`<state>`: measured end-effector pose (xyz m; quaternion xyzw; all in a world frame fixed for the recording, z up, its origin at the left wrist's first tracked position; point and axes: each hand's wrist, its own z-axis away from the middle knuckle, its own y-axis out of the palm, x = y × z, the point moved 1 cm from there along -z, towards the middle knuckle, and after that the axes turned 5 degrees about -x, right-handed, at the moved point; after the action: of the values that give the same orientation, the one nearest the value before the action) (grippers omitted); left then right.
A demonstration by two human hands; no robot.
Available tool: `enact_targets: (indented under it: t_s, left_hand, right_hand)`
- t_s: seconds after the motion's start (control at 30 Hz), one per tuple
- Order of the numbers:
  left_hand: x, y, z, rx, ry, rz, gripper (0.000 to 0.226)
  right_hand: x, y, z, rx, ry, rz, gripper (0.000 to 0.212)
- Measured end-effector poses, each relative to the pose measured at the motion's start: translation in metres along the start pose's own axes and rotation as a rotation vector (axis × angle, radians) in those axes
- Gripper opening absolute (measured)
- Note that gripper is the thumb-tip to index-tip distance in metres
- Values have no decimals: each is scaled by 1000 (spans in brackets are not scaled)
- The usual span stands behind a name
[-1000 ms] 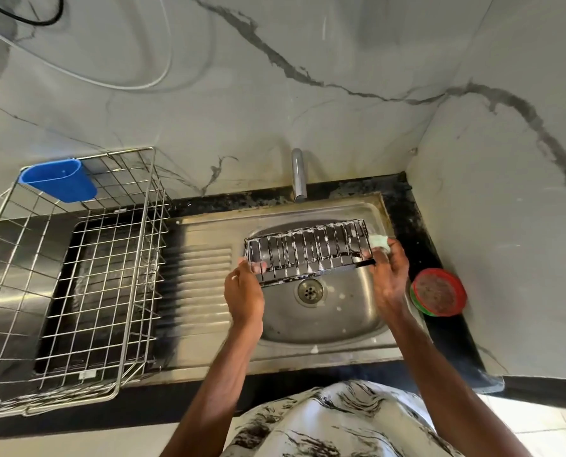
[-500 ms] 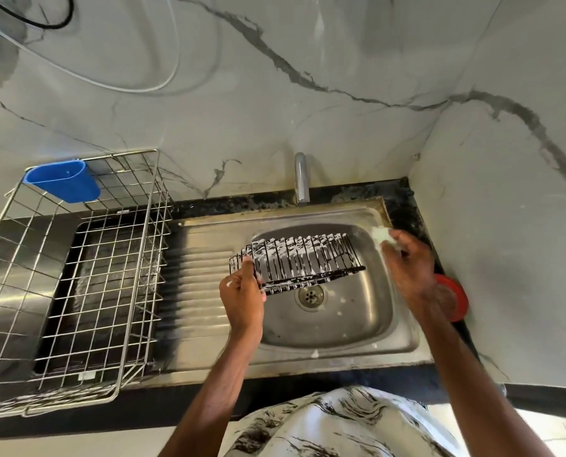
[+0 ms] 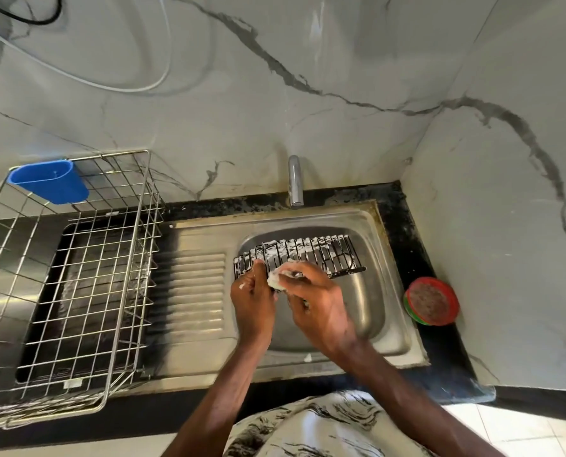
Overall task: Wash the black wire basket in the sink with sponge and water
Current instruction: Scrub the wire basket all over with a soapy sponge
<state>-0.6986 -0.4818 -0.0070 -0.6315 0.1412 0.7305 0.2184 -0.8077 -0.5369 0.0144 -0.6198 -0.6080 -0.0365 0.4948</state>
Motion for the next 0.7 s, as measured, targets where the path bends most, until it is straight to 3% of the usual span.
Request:
enact_targets:
  t_s: [0.13,0.37,0.5,0.7]
  left_hand:
    - [-3,3,-4,-14,-95,120,53]
    - [2,3,-6,5,-107,137,53]
    - [8,12,-5,-4,-123,87,57]
    - [17,9,-6,27,-11,-46,46]
  right_hand:
    - [-46,-20,4,-89,53,114,35]
    - [-116,-53,12,-209,417,290,38]
    - [-66,-28,2,-184,316,201,41]
    - [-3,11,-5,-48,-35,34,34]
